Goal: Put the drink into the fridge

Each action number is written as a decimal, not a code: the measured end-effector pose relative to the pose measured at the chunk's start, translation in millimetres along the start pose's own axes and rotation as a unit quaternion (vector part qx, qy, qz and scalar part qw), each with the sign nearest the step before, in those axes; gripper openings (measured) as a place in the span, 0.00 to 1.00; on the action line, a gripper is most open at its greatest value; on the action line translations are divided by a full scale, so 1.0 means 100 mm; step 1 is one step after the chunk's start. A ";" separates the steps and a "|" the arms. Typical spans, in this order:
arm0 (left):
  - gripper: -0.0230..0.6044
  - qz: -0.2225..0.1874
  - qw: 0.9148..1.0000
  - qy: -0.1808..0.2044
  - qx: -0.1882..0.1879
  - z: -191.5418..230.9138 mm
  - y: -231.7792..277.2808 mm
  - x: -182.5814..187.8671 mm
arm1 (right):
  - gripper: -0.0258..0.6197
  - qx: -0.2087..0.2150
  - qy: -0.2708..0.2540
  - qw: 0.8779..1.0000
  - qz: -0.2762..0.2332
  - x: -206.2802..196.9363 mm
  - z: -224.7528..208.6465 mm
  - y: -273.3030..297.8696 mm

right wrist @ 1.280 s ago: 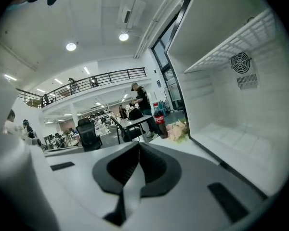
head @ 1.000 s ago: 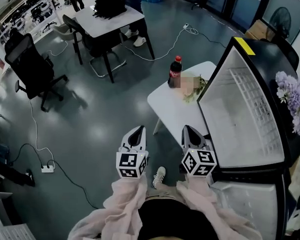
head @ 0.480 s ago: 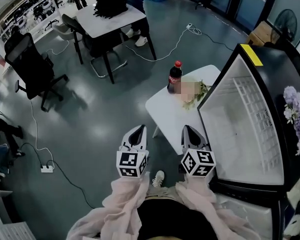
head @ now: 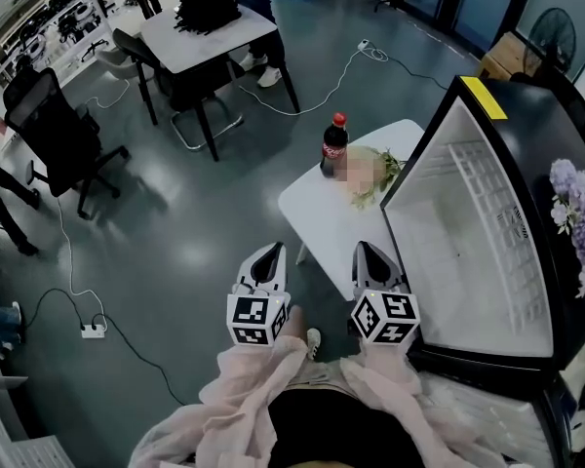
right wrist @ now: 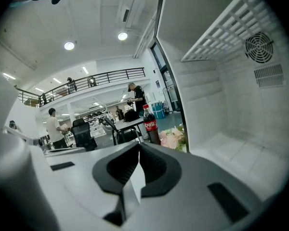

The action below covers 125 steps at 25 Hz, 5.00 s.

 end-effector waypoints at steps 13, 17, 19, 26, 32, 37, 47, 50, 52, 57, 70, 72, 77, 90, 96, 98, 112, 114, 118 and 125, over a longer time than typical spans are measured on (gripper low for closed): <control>0.05 0.024 1.000 0.001 -0.011 0.11 0.25 -0.02 | 0.41 0.003 -0.010 1.000 -0.010 0.04 -0.01 0.25; 0.05 0.032 0.999 0.005 -0.017 0.22 0.42 0.04 | 0.44 -0.002 -0.008 1.000 -0.006 0.09 -0.02 0.46; 0.05 0.033 0.999 0.007 -0.021 0.28 0.51 0.08 | 0.45 -0.006 -0.005 1.000 -0.005 0.12 -0.04 0.56; 0.05 0.045 0.999 0.006 -0.027 0.56 0.91 0.14 | 0.48 -0.012 -0.010 1.000 0.008 0.15 -0.04 0.98; 0.05 0.052 0.998 0.004 -0.038 0.73 1.27 0.22 | 0.50 -0.024 -0.008 1.000 0.018 0.22 -0.12 1.31; 0.05 0.056 0.997 0.002 -0.047 0.88 1.55 0.30 | 0.53 -0.026 -0.011 0.999 0.025 0.28 -0.13 1.62; 0.05 0.071 0.996 0.000 -0.055 1.12 2.06 0.22 | 0.59 -0.043 -0.016 0.998 0.042 0.20 -0.30 2.08; 0.05 0.077 0.995 0.000 -0.058 1.18 2.18 0.20 | 0.59 -0.048 -0.015 0.998 0.046 0.19 -0.35 2.20; 0.05 0.081 0.995 -0.001 -0.059 1.23 2.26 0.20 | 0.59 -0.050 -0.016 0.997 0.049 0.18 -0.36 2.28; 0.05 0.093 0.994 -0.003 -0.061 1.36 2.48 0.22 | 0.60 -0.062 -0.021 0.996 0.059 0.20 -0.40 2.51; 0.05 0.125 0.991 -0.004 -0.055 1.63 2.86 0.11 | 0.60 -0.077 -0.028 0.995 0.057 0.21 -0.51 3.00; 0.05 0.127 0.990 -0.004 -0.055 1.68 2.91 0.11 | 0.59 -0.079 -0.029 0.995 0.057 0.21 -0.52 3.06; 0.05 0.132 0.990 -0.003 -0.056 1.79 2.98 0.09 | 0.59 -0.090 -0.037 0.994 0.049 0.22 -0.50 3.19; 0.05 0.129 0.989 0.000 -0.075 1.83 3.05 0.11 | 0.53 -0.128 -0.068 0.989 0.041 0.28 -0.51 3.22; 0.05 0.119 0.989 0.003 -0.084 1.79 3.04 0.17 | 0.53 -0.130 -0.075 0.988 0.044 0.27 -0.49 3.17; 0.05 0.115 0.990 0.005 -0.086 1.78 3.04 0.20 | 0.53 -0.127 -0.078 0.988 0.043 0.27 -0.48 3.14; 0.05 0.104 0.987 0.028 -0.116 1.53 2.86 0.26 | 0.52 -0.099 -0.091 0.991 0.026 0.26 -0.25 2.83; 0.05 0.099 0.987 0.030 -0.121 1.49 2.83 0.28 | 0.52 -0.099 -0.090 0.991 0.020 0.28 -0.22 2.77; 0.05 0.092 0.987 0.034 -0.129 1.44 2.76 0.31 | 0.52 -0.104 -0.087 0.991 0.014 0.31 -0.19 2.67; 0.06 0.081 0.984 0.041 -0.151 1.29 2.70 0.37 | 0.52 -0.112 -0.086 0.990 0.003 0.36 -0.13 2.48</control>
Point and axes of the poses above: the fingertips, and each gripper's own axes: y forward along the fingers, z to its left, x out of its top, the point moved 3 cm from there along -y, backward along the fingers, and after that the axes turned 1 degree about -y, right-handed, at the moved point
